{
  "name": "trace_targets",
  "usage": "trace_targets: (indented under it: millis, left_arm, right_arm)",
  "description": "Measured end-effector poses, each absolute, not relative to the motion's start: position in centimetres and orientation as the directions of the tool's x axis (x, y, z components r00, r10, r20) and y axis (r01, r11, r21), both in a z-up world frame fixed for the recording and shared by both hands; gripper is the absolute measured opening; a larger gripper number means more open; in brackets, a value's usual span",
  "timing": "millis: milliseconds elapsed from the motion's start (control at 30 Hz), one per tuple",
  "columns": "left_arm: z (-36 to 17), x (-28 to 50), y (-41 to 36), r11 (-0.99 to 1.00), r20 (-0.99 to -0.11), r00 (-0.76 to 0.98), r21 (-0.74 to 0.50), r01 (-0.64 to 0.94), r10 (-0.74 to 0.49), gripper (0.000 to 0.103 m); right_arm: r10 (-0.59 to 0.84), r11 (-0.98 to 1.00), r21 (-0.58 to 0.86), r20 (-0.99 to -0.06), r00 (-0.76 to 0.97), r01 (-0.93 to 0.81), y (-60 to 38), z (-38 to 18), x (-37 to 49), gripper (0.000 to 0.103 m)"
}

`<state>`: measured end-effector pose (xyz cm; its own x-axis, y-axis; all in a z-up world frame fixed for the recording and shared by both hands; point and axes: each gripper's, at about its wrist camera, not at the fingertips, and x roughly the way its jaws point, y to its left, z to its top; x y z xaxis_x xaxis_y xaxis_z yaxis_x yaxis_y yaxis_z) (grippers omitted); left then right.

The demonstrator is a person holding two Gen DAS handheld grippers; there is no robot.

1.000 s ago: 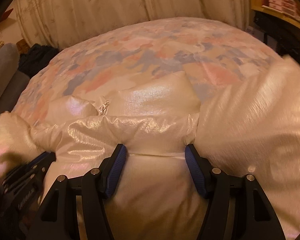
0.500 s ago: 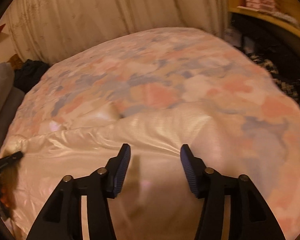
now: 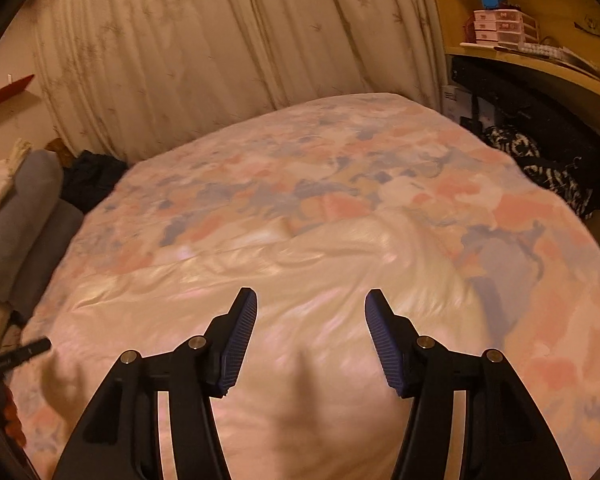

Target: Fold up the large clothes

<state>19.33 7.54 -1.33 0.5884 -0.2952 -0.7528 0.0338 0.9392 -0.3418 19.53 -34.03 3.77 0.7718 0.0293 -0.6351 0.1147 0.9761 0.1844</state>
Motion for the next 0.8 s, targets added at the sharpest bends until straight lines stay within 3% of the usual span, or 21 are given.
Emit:
trace_targets:
  millis: [100, 200, 400, 800]
  left_arm:
    - [-2.8, 15.2, 7.8, 0.862, -0.703, 0.566, -0.505, 0.028, -0.43, 0.073]
    - [-5.7, 12.3, 7.9, 0.759, -0.646, 0.532, -0.651, -0.01, -0.547, 0.073]
    - [-11.0, 9.8, 7.6, 0.607, -0.541, 0.549, -0.791, -0.076, -0.637, 0.073]
    - [-14.7, 15.5, 7.0, 0.609, -0.518, 0.679, -0.782, -0.129, -0.521, 0.073]
  right_arm:
    - [0.071, 0.973, 0.213, -0.631, 0.773, 0.085, -31.4, 3.3, 17.5, 0.057]
    - [0.119, 0.97, 0.237, -0.63, 0.768, 0.045, -28.9, 2.5, 15.9, 0.057]
    - [0.201, 0.967, 0.252, -0.646, 0.736, -0.043, -24.7, 0.8, 13.9, 0.057]
    - [0.267, 0.957, 0.276, -0.696, 0.667, -0.095, -21.3, -2.5, 14.7, 0.055]
